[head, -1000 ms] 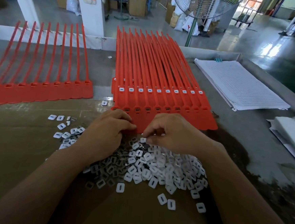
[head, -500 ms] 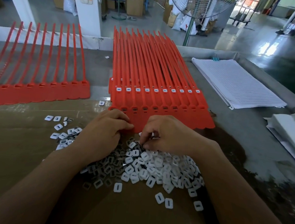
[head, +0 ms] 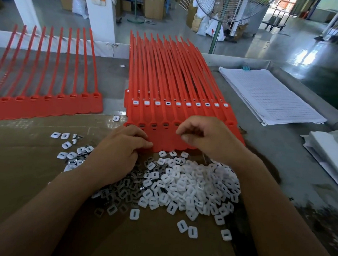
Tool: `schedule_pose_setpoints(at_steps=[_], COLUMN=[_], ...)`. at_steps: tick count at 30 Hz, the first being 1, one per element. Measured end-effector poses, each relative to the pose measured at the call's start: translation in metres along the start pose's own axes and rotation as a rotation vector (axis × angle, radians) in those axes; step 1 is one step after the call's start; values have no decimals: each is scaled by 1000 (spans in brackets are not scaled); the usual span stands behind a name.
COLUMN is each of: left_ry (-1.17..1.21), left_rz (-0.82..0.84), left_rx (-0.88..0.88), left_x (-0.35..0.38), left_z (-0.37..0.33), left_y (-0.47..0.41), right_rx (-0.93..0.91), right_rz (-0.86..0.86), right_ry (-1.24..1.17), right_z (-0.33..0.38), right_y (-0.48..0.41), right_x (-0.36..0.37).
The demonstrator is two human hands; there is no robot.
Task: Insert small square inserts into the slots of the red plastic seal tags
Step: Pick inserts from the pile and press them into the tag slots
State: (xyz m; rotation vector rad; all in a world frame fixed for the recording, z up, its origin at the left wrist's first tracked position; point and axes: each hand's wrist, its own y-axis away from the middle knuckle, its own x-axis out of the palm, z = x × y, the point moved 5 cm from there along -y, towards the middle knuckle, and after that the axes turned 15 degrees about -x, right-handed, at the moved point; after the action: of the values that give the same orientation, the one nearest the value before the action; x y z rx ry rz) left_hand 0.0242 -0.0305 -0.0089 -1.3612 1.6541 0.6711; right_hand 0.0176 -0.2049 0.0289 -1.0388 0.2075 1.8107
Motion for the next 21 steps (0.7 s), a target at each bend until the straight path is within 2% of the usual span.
schedule_pose_setpoints(at_steps=[3,5,11,17,21], left_ry=[-4,-8,-19,-23,-21], left_rz=[2,-3,-17,-15,-11], left_rx=[1,5,19,23,23], left_x=[0,0,1,1,1], left_z=[0,0,0,-1,-2], left_y=[0,0,0,1,1], right_rx=[49,118,294,355,378], right_rz=[-244,-350,-409,-559,-542], right_ry=[-4,-6,73,-29,5], right_z=[-20,-37,-69,-76,-75], right_y=[5,10,22,26,27], right_x=[-25,-37,-47,-52,-53])
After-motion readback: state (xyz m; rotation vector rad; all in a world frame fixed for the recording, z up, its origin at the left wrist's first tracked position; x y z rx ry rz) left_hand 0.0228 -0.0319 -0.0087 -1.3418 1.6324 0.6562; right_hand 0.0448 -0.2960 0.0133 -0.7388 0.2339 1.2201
